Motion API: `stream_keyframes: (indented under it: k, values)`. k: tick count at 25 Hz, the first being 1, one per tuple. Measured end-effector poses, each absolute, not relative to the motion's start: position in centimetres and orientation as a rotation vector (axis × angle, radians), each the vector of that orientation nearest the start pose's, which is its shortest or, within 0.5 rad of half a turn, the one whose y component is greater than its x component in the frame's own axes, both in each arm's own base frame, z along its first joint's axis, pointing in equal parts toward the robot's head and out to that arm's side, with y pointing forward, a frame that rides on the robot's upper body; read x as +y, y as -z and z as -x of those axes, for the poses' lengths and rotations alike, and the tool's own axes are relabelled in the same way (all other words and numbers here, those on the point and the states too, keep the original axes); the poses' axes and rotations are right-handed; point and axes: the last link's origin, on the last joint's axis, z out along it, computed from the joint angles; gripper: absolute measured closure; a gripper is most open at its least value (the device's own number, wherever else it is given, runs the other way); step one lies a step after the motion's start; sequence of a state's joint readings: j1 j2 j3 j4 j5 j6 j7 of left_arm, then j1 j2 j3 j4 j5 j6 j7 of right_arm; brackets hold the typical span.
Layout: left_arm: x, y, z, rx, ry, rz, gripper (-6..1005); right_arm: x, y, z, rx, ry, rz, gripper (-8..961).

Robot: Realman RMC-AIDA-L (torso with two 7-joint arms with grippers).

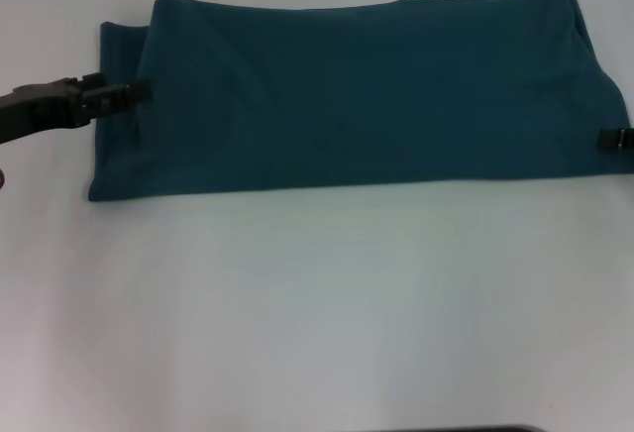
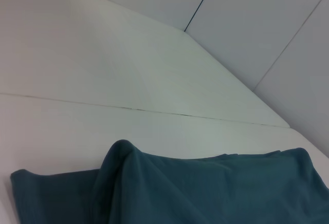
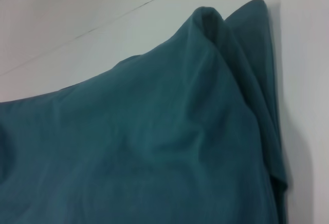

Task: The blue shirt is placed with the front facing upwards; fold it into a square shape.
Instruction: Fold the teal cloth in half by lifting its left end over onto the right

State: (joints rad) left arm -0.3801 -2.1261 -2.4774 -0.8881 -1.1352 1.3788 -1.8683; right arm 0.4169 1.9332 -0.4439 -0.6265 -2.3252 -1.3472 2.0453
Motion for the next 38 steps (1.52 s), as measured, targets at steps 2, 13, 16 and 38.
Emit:
stream_keyframes:
  k: [2,13,16,38]
  values:
    - [32.8,-3.3,30.3,-1.218,0.668,2.285,138,30.3,-7.3,-39.0,1.658,-0.405,2.029,244]
    - [32.9,-3.2,30.2,-1.217,0.670,2.289,137,29.9,-7.7,-38.7,1.667,-0.436,2.055,246]
    - [32.9,-3.0,30.2,-1.226,0.672,2.294,137,29.8,-7.9,-38.7,1.666,-0.440,2.057,247]
    - [33.3,-2.8,29.8,-1.220,0.663,2.311,138,30.0,-8.0,-38.8,1.668,-0.440,2.040,286]
